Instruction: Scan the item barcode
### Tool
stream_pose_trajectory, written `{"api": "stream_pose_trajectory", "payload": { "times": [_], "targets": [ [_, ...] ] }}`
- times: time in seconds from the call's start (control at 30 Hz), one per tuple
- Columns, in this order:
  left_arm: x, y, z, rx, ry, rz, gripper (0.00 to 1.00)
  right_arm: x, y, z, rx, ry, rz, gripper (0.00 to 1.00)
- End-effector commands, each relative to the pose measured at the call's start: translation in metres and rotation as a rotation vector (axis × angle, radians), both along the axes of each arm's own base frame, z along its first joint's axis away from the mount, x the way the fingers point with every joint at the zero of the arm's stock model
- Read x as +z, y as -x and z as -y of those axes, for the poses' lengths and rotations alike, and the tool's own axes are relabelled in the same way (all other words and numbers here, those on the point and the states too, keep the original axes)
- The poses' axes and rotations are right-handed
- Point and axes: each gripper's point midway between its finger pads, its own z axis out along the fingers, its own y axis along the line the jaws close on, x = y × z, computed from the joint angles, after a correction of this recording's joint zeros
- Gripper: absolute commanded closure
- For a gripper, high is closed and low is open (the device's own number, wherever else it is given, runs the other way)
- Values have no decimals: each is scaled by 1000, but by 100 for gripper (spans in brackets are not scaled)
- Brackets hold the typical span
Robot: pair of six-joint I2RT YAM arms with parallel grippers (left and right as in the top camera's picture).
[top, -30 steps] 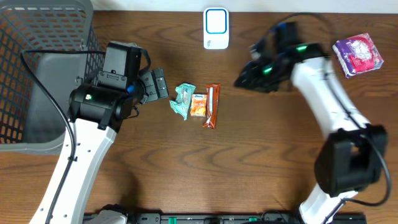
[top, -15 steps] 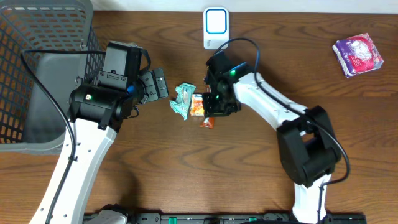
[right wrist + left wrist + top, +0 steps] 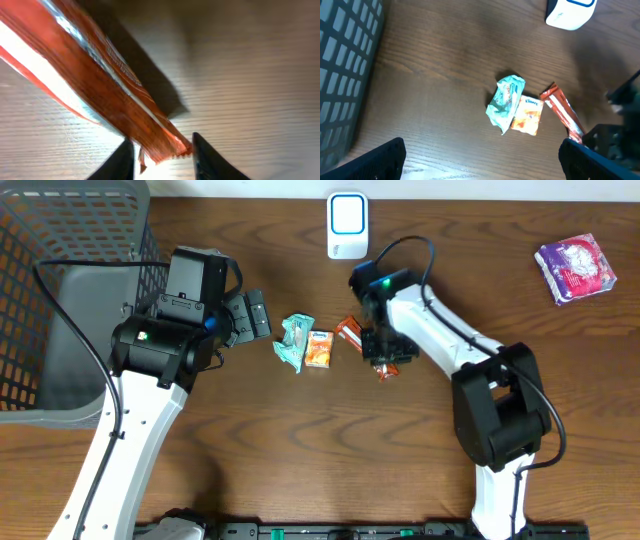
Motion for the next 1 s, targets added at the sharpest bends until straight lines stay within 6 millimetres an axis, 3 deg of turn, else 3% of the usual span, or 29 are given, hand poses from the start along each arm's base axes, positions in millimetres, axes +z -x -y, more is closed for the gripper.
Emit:
{"api": "stream_pose_trajectory", "payload": {
  "times": [0.0,0.1,0.27,0.57,0.83,0.9,0.97],
  "targets": [
    [0,0,-3,4,-22,2,2,28,-15,-9,120,-9,85,55],
    [0,0,-3,3,-21,2,2,25,-13,-18,174,-19,84,55],
    [0,0,-3,4,-22,2,2,15,-12,-35,425,-4,106,57],
    [0,0,-3,4,-21,2,2,0,-16,-22,507,307,241,51],
    [0,0,-3,3,-21,2,2,-17,-26,-18,497,374,351,44],
    [0,0,-3,4,-22,2,2,-24,-26,-14,485,364,354,46],
    [0,0,-3,4,-22,2,2,-26,-26,-11,460,360,354,55]
  ]
}}
